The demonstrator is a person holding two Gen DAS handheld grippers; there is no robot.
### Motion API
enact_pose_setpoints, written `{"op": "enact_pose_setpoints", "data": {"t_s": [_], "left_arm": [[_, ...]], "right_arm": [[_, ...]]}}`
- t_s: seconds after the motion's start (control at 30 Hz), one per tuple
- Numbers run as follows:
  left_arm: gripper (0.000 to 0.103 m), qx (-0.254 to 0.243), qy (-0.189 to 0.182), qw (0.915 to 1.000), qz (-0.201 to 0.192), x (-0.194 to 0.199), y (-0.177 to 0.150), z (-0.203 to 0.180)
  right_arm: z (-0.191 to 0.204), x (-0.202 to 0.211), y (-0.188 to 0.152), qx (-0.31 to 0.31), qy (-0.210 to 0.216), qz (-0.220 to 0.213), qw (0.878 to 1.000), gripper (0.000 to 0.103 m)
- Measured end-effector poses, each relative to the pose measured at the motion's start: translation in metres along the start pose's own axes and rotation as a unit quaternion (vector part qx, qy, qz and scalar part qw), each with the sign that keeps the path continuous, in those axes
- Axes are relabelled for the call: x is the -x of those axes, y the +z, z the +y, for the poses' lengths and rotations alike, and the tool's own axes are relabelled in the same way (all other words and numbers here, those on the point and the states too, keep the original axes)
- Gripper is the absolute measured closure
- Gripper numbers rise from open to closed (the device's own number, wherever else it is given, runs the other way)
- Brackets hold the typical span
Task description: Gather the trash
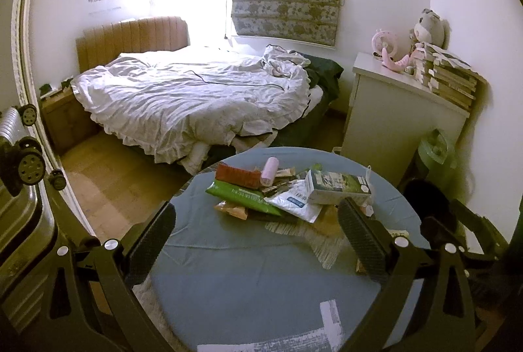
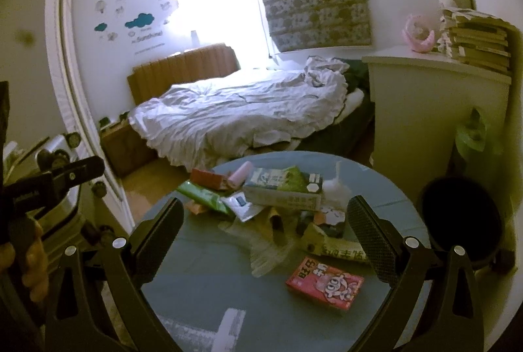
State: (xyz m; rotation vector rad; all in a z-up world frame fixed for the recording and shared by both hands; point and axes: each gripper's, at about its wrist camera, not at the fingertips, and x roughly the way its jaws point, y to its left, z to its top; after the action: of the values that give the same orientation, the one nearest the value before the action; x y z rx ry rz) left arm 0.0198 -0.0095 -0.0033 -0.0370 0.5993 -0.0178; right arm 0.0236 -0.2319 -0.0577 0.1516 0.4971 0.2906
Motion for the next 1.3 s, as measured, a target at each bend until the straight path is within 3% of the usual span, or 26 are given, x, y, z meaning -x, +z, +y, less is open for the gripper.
{"op": "enact_pose_setpoints", "data": {"t_s": [1.1,1.23,1.3], "left_arm": [[0.005,0.0,-0.003,0.9999,0.01,-0.016,-0.008,0.001],[0.005,0.002,-0.023,0.9995,0.02,-0.029,-0.011,0.012],[0.005,0.0,-0.065,0.9978,0.014,-0.045,-0.012,0.029]], "right_arm": [[-0.008,-0.014,-0.01,0.0,-0.003,0.016,1.0,0.004],[-0.008,-0.026,-0.008,0.024,-0.005,0.027,0.999,0.004],[-0.008,-0.036,0.001,0.067,-0.001,0.033,0.997,0.004]]}}
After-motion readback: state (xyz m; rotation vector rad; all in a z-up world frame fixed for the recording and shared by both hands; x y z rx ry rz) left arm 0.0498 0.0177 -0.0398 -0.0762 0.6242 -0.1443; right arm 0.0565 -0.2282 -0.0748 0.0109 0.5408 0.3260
